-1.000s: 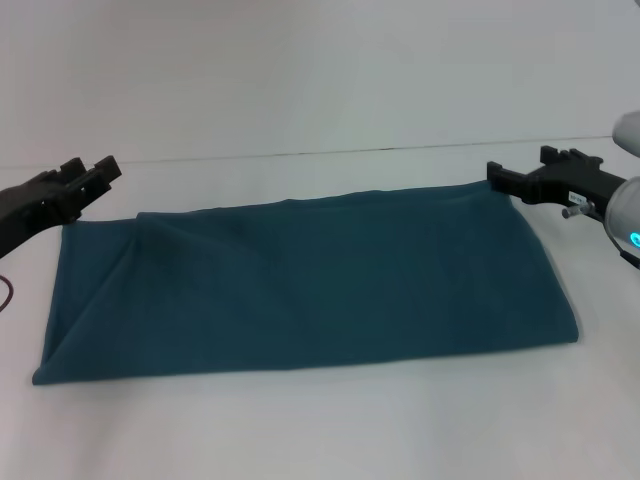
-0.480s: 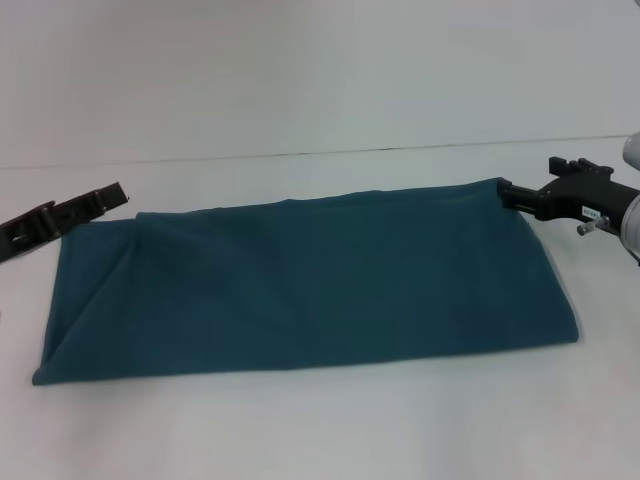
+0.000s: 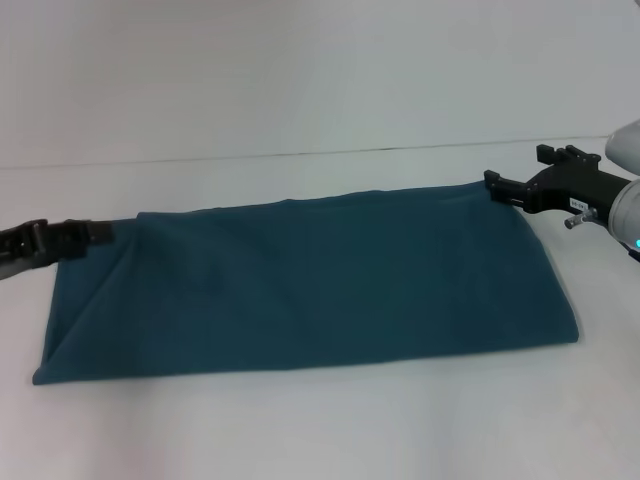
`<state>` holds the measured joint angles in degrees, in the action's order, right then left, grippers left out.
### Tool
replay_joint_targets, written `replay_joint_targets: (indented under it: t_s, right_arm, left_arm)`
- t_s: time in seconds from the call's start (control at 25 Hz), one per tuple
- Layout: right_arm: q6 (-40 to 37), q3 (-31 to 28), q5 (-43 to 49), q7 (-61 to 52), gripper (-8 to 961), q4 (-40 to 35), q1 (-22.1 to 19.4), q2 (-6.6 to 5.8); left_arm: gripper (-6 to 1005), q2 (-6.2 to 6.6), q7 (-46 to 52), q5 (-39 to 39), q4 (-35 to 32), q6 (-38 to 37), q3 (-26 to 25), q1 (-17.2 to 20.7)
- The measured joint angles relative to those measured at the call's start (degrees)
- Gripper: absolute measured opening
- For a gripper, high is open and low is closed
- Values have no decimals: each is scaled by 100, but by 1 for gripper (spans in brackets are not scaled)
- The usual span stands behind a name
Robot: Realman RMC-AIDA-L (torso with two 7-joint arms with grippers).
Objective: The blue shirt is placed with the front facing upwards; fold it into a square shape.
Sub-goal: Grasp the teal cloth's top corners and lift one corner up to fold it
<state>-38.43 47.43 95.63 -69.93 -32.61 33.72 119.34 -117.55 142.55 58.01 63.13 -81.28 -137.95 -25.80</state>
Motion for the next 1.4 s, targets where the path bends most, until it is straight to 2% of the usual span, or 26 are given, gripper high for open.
replay_joint_targets:
  t_s: [0.12,0.24,0.4,0.44,0.68,1.04,1.2,1.4]
  right_arm:
    - [-4,13,-3,10,908,17,38,7]
    - [4,18,-16,90,902,85,96,20]
    - [31,-7,-127,313,898,257,203,23]
    - [37,-9,-152,356,898,279,220,23]
    - [51,-13,-176,402,899,299,284,20]
    - [53,25,-185,455,900,323,343,30]
    - [54,28,-185,459,899,397,381,33]
    - [56,30,-185,461,899,454,395,36]
  left_arm:
    - [559,150,325,-630,20,-195,-21,-292]
    - [559,194,523,-1133,43,-305,-2,-491]
    - [558,191,682,-1654,97,-377,42,-640]
    - [558,175,792,-2066,115,-483,44,-790]
    - [557,182,1065,-2544,312,-631,48,-935]
    - [556,173,1190,-2776,299,-675,49,-962]
    - [555,98,1199,-3109,141,-673,48,-985]
    - [560,62,1233,-3263,-17,-676,50,-1033]
